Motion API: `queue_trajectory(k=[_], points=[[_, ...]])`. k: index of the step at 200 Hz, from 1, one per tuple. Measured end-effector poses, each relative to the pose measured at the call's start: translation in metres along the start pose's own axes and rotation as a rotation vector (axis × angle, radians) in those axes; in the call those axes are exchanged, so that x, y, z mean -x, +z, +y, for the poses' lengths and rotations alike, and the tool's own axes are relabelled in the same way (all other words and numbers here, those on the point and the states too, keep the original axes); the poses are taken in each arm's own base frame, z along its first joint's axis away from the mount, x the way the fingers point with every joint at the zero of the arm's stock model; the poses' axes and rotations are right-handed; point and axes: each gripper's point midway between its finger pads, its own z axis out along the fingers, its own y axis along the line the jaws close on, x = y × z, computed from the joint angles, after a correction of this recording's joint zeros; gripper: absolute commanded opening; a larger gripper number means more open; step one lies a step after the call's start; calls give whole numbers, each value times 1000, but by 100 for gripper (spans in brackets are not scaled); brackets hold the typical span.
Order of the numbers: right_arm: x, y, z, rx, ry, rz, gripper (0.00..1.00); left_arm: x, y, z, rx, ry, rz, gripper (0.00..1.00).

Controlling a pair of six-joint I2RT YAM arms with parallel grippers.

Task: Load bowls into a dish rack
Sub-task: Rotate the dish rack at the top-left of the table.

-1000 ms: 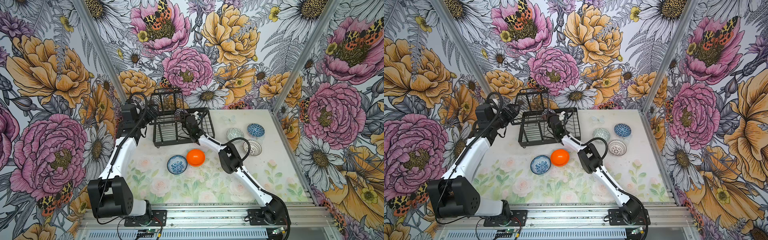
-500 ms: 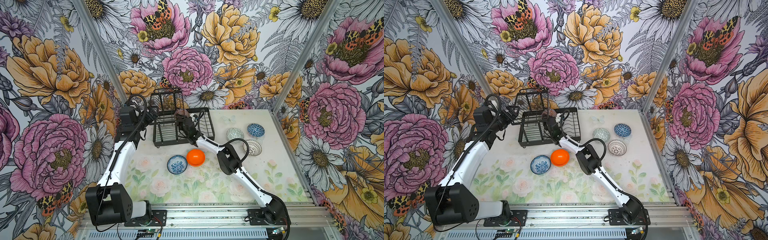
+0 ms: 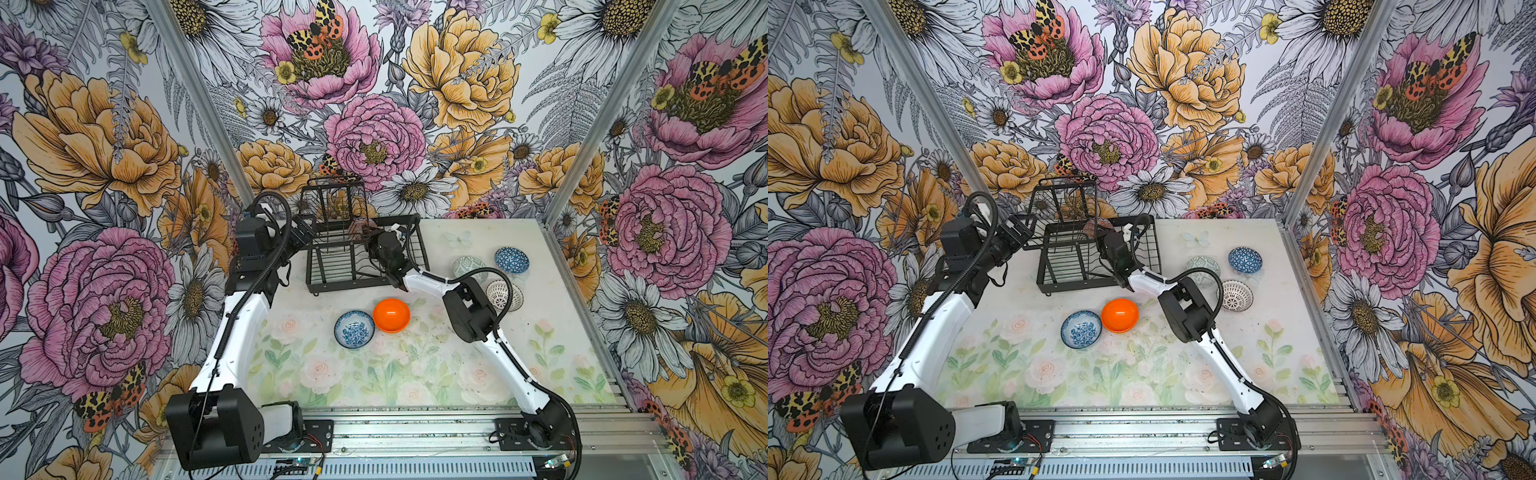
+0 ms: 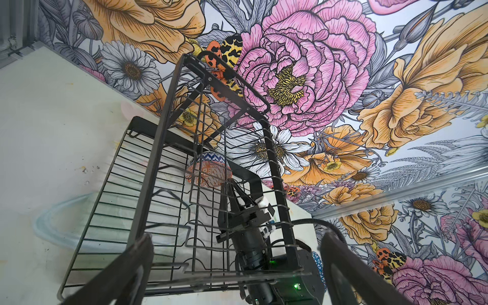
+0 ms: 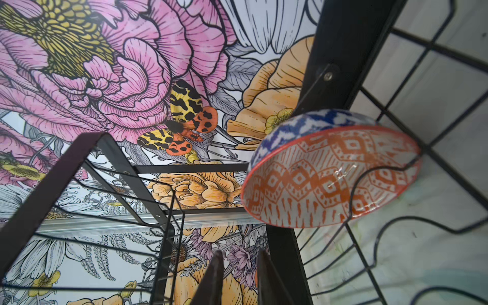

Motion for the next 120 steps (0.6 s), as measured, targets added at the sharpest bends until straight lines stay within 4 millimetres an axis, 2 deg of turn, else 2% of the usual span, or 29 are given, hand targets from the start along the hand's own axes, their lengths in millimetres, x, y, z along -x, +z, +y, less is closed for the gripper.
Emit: queue_trajectory(k=[29,47,85,120], points=[[10,-18,19,27,-9,2,33,-11,-12,5,9,-5,2,99],[17,-29,21,24,-18,3,34,-22,-19,10,19,-20,10,99],[31,-60,11,-34,-71,38,40,-51,-29,11,21,-37,44,99],[41,-94,12,-86,-170,82,44,-84,-34,-2,3,-9,86,99]])
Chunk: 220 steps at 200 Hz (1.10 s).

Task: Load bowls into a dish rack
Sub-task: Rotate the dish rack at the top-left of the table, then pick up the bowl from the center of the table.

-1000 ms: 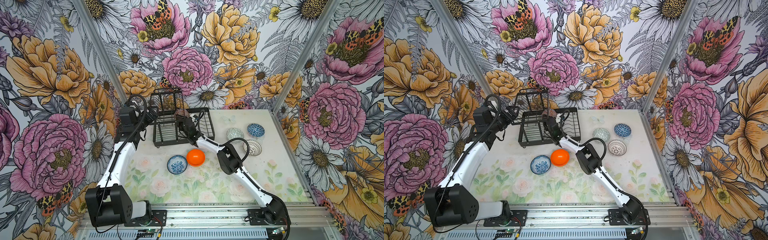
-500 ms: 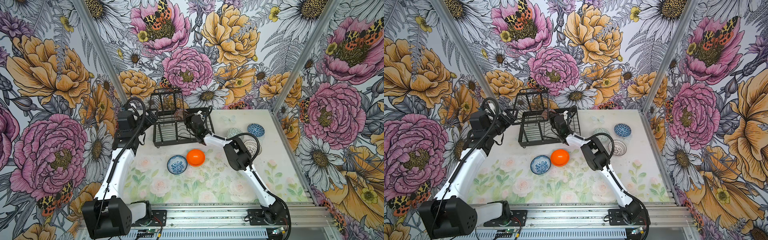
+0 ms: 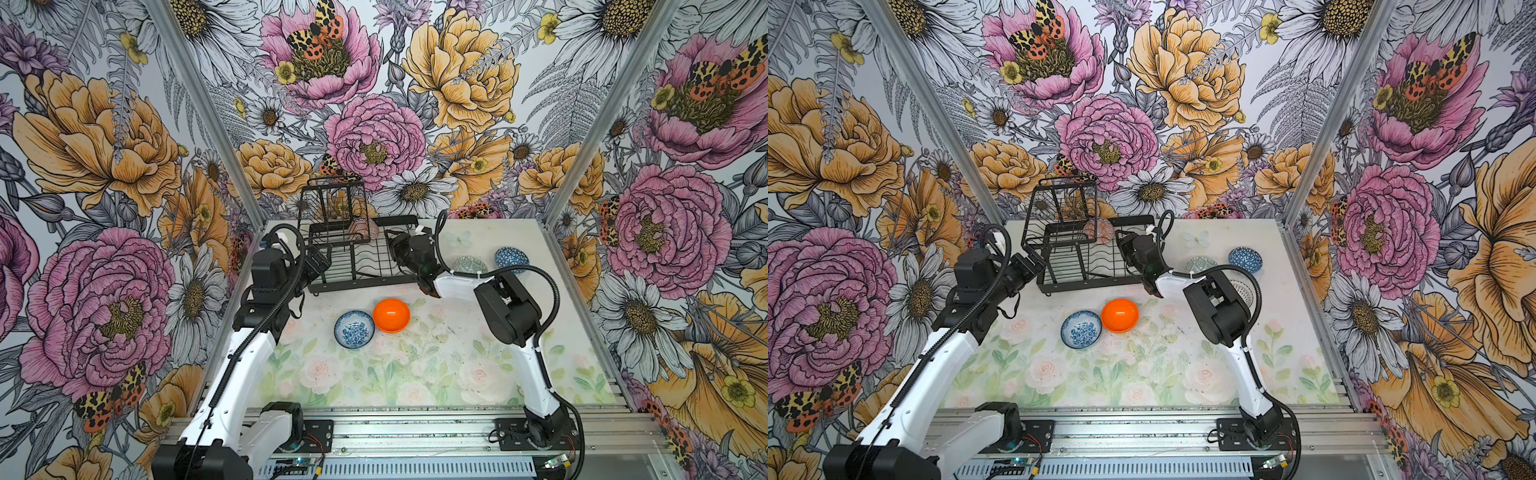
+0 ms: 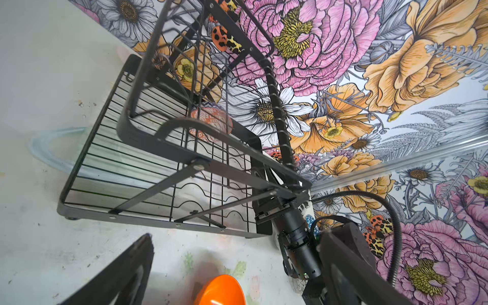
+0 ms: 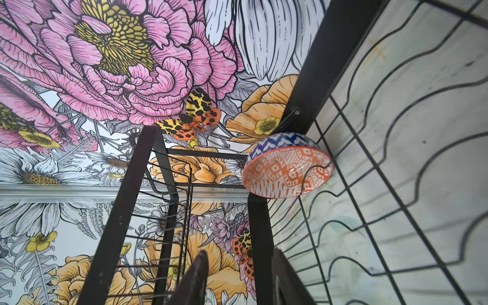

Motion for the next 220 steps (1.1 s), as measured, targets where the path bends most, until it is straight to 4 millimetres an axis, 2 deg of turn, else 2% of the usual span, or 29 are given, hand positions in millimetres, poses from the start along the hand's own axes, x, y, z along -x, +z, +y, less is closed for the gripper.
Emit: queue_trajectory(k=[43,100,128,152,173,185,220], points=[[10,-49,14,-58,-205,35,47,-35,-1,-19,-28,42,39,99],[24,-116,25,-158,-499,31,51,-76,2,-23,-35,79,79,99],[28,-138,22,-209,-624,35,52,-83,4,-35,-61,101,72,99],[28,-152,5,-272,-715,59,55,-93,11,-40,-66,118,78,99],[27,-166,-13,-328,-782,88,61,-107,17,-31,-39,118,115,99],[26,-176,-22,-357,-813,103,65,-118,20,-18,-2,120,144,99],[28,-211,-31,-400,-897,103,73,-139,16,12,88,131,216,99]])
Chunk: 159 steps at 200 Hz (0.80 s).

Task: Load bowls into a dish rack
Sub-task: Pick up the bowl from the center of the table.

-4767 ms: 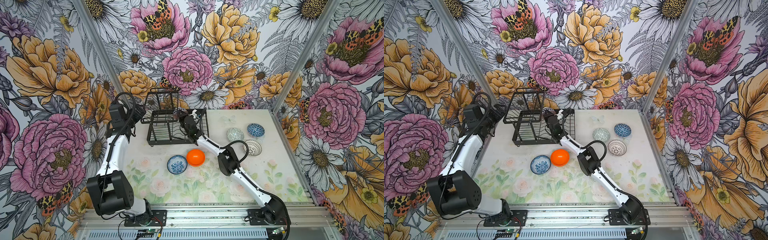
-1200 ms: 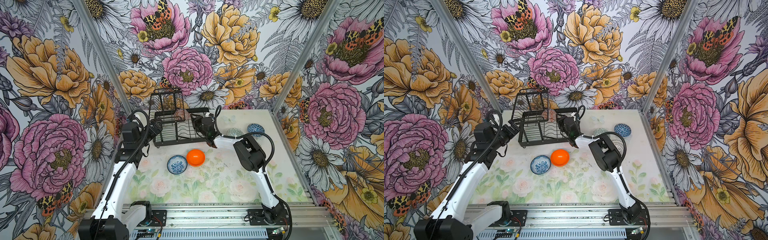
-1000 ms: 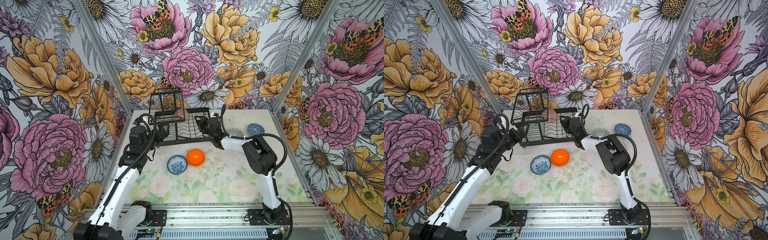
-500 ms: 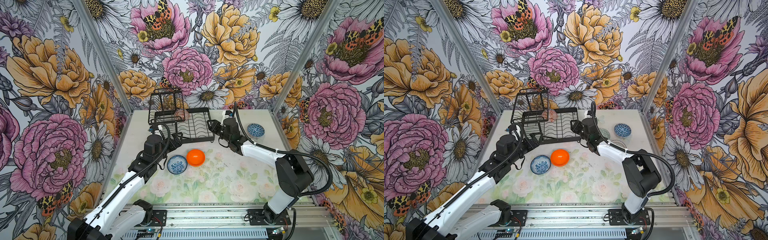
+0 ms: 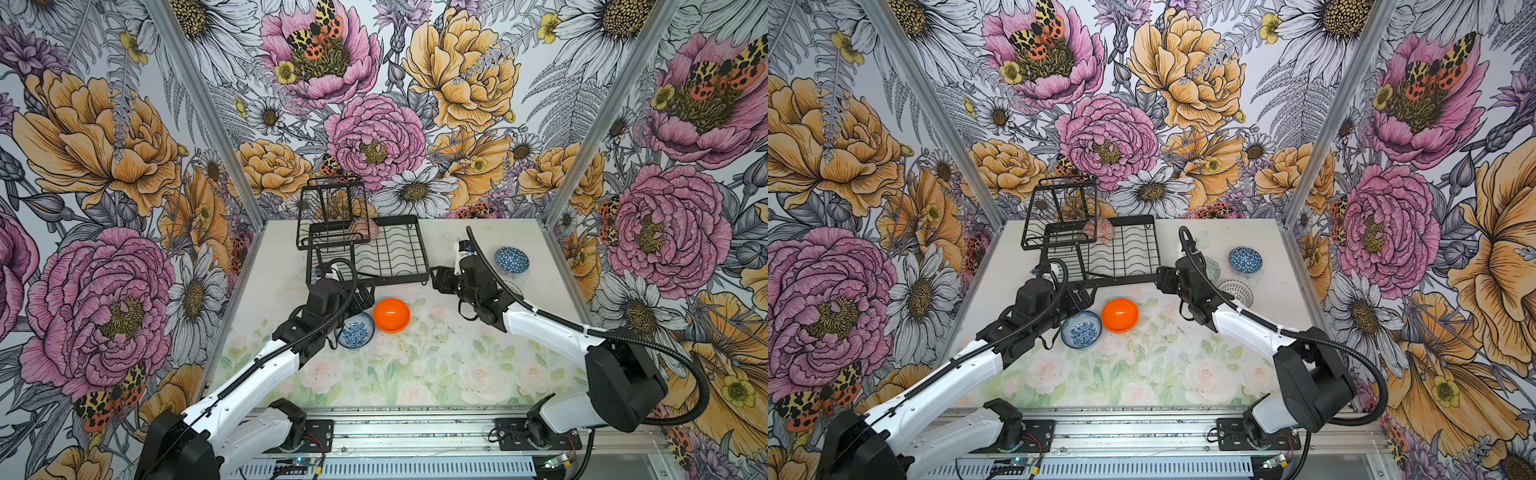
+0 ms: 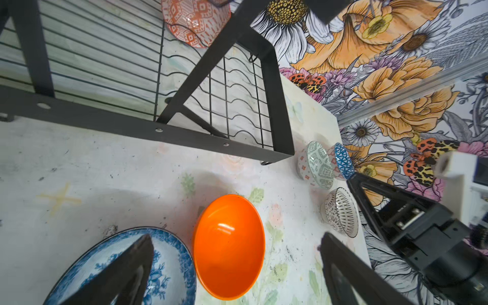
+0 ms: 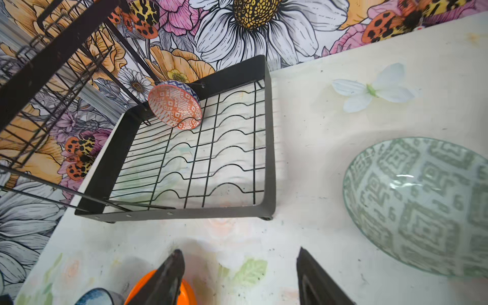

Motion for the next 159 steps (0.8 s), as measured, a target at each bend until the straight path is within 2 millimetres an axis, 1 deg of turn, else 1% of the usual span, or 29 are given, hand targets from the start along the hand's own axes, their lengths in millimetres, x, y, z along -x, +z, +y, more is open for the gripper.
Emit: queue_trajectory(k=[13,40,57,69,94,114,137,159], points=[[-4,-11,-5,-13,-27,-7,74,-9,-1,10,26,-12,23,99],[-13,-24,-10,-33,-78,-15,76,-30,-3,33,74,-44,64,99],[-24,-27,-13,-50,-110,-10,77,-43,-5,48,107,-67,90,99],[-32,-28,-16,-62,-131,-3,78,-49,-6,54,120,-81,100,99],[-42,-28,-16,-84,-175,4,80,-54,-8,61,132,-91,108,99],[-40,-33,-10,-84,-200,-15,82,-54,-9,64,138,-95,106,99],[-28,-43,0,-89,-239,-81,85,-57,-10,74,155,-106,105,99],[-21,-45,3,-121,-275,-116,90,-62,-13,81,161,-111,107,99]])
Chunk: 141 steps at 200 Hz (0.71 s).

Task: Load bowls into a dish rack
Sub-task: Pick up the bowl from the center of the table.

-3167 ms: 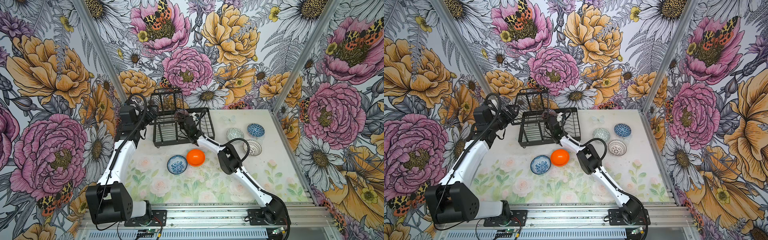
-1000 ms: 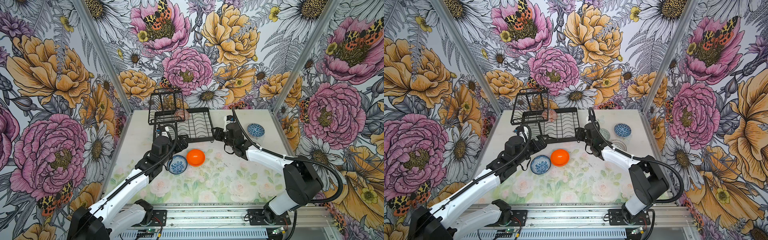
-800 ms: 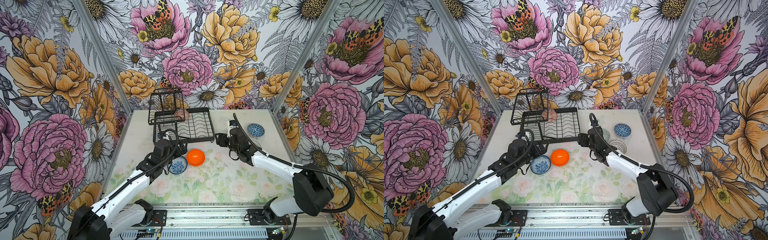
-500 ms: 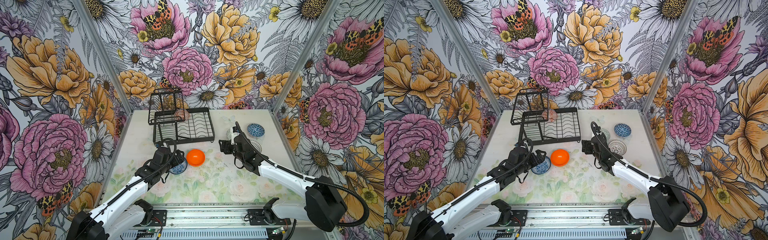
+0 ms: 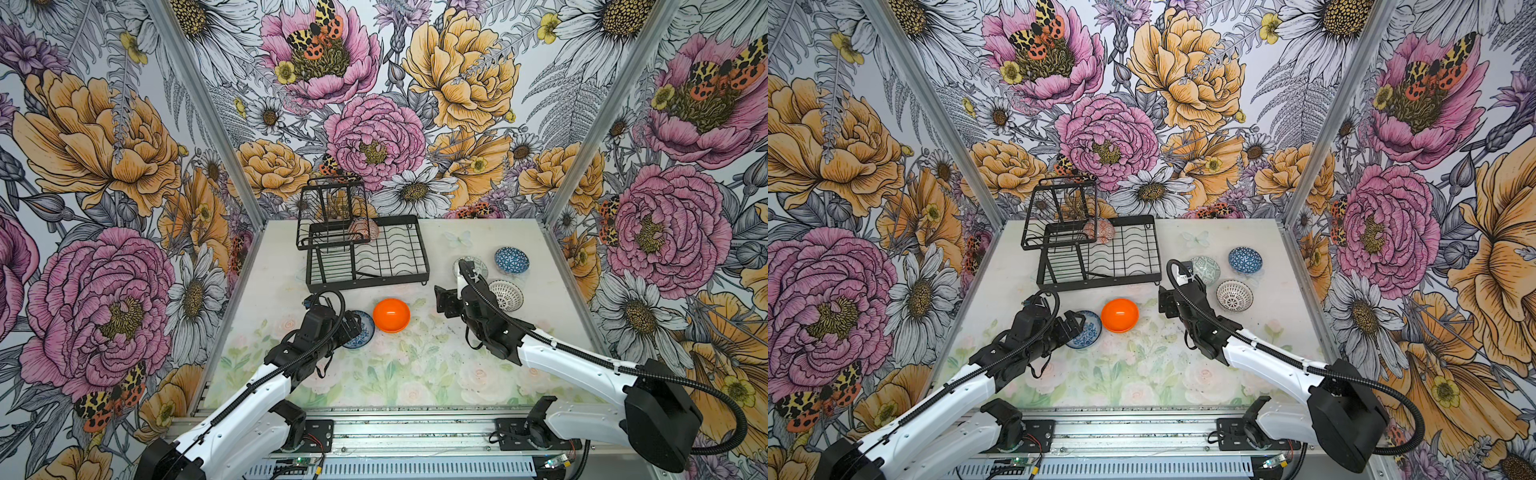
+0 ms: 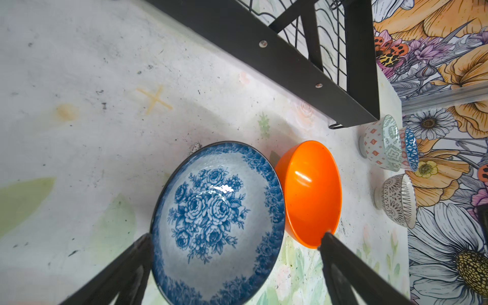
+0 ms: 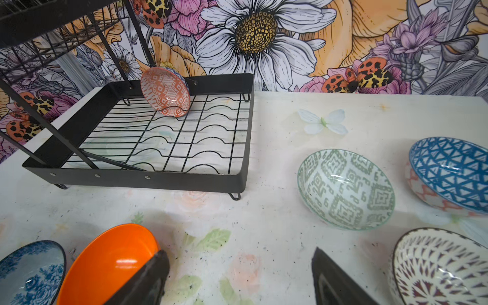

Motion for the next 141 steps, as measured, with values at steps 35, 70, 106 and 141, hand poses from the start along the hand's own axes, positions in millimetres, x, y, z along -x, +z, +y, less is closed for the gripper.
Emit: queue_trajectory(k=[35,70,106,141], points=[[5,-4,6,-59,-49,-37,100,-2,-2,13,22,-15,-3,99],[4,-9,11,-95,-78,-42,100,-2,-1,20,35,-24,-4,99],[6,-12,21,-97,-104,-48,99,-8,7,24,61,-6,31,99],[3,-16,32,-69,-150,-47,99,-13,16,30,93,7,62,99]])
